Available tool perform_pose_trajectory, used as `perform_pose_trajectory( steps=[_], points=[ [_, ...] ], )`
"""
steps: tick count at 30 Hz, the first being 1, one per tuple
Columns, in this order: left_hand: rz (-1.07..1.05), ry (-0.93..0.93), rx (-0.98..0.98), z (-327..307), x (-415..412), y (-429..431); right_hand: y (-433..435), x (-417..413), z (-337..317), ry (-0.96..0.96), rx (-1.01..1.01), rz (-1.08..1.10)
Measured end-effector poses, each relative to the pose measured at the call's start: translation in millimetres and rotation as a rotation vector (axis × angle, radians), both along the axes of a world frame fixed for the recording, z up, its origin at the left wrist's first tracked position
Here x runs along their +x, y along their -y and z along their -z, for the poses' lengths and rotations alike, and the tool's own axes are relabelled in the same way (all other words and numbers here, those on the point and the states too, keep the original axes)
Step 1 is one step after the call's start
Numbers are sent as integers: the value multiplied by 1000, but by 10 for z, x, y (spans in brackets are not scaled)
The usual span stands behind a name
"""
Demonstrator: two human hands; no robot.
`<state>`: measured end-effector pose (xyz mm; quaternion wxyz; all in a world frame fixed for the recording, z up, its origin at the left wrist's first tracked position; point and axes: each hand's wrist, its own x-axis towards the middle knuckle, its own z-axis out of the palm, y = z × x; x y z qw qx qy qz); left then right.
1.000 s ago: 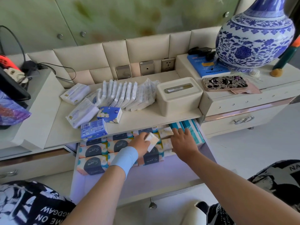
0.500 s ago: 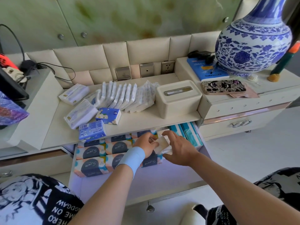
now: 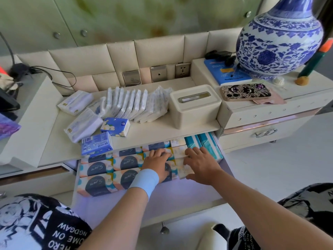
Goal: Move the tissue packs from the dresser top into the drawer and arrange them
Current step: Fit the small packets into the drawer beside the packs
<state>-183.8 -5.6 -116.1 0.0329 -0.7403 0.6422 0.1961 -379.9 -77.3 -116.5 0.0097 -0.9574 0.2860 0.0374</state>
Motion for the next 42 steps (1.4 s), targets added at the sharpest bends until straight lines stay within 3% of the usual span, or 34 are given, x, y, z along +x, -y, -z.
perform_pose_trajectory(
  steps=[6,18,30,35,42],
  points=[
    [11,14,21,3,56,-12,22,47,36,0,-17,-126],
    [-38,32,33,-54,-33,28,27,19,31,188,42,13],
    [34,89,23,-76,-78,-7,45,158,126,101,-81,82],
    [0,133,123,-19,-41,8,20,2,295,-177,-95,175],
    [6,139,157,14,-7,42,100,185,392,-191,-161,221]
  ],
)
